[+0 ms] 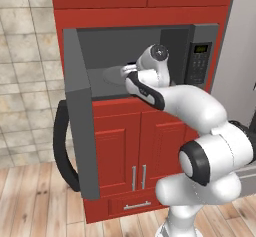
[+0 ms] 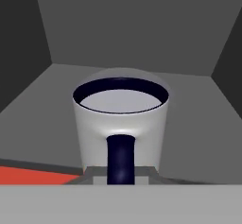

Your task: Pick the mug from the counter and place it inside the microwave. Then close the microwave.

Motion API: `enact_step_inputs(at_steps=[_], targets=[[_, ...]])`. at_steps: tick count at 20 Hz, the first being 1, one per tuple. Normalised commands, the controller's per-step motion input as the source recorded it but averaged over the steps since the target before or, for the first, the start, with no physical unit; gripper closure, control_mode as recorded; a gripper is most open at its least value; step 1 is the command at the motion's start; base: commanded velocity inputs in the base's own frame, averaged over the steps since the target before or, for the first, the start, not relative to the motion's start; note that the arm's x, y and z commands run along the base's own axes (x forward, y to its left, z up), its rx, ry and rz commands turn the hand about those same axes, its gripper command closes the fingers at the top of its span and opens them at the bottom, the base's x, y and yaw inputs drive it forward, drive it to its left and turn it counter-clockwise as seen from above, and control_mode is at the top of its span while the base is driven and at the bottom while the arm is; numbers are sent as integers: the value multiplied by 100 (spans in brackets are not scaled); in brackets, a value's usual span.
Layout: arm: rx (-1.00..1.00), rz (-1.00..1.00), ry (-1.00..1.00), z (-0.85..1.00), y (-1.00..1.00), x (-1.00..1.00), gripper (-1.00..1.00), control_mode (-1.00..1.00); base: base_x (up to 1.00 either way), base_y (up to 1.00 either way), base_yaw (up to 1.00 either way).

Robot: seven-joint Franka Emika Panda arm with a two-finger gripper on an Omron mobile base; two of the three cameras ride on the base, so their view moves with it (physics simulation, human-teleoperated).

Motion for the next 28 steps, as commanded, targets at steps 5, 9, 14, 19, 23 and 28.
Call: enact_step_inputs(at_steps=[5, 9, 14, 19, 23, 28], targets=[[0, 0, 0, -7, 0, 32, 100, -100, 0, 0, 0], [0, 0, 0, -13, 0, 29, 100, -100, 0, 0, 0], [0, 0, 0, -21, 0, 25, 100, -100, 0, 0, 0], [0, 0, 0, -18, 1, 14, 100, -100, 0, 0, 0], [0, 0, -4, -20, 2, 3, 100, -100, 0, 0, 0], [0, 0, -3, -10, 2, 0, 100, -100, 0, 0, 0]])
